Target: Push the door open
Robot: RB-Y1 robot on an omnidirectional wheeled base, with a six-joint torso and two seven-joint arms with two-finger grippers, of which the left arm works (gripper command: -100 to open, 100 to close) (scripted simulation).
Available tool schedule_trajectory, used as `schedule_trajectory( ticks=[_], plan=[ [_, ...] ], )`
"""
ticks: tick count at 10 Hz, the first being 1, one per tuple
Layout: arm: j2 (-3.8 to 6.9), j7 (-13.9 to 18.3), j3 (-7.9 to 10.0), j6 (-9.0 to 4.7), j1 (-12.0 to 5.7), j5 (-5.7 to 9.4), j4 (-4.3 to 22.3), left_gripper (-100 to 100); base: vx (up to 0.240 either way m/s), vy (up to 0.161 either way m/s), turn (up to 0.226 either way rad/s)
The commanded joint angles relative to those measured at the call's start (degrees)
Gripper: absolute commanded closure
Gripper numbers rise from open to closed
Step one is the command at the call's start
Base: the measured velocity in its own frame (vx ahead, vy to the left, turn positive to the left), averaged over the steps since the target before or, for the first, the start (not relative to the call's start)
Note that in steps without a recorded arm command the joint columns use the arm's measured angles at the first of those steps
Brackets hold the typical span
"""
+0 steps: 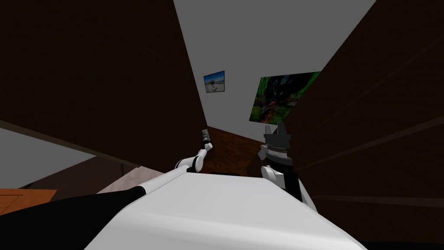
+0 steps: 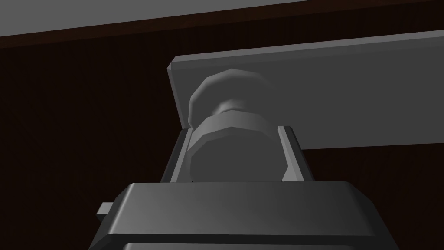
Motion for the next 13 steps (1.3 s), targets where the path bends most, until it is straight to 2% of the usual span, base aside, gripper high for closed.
schedule_trajectory(
  ticks=[1,3,5,6,7,9,10,11,12,13],
  plan=[
    [0.32,-0.8,1.60,-1.90,-1.03,0.46,1.7,100,0.106,0.000,0.015],
    [-0.44,-1.6,2.79,-2.71,-1.55,0.77,2.4,100,0.089,-0.006,0.020],
    [-2.26,-3.1,4.84,-4.10,-2.46,1.32,3.6,100,0.109,-0.010,0.026],
    [-1.66,-2.5,4.19,-3.77,-2.27,1.16,4.2,100,0.056,-0.004,0.014],
    [0.02,-3.6,5.35,-4.92,-2.47,1.97,4.3,100,0.113,0.031,-0.037],
    [0.02,-3.6,5.35,-4.92,-2.47,1.97,3.1,100,0.093,0.013,0.009],
    [0.02,-3.6,5.35,-4.92,-2.47,1.97,3.8,100,0.033,0.011,0.015],
    [1.02,-4.7,6.45,-5.93,-2.63,2.80,4.3,100,0.130,0.034,-0.015],
    [1.18,-5.0,6.76,-6.21,-2.67,3.03,4.3,100,0.171,0.042,-0.003],
    [1.18,-5.0,6.76,-6.12,-2.67,3.03,2.6,100,0.094,0.019,0.003]
  ],
)
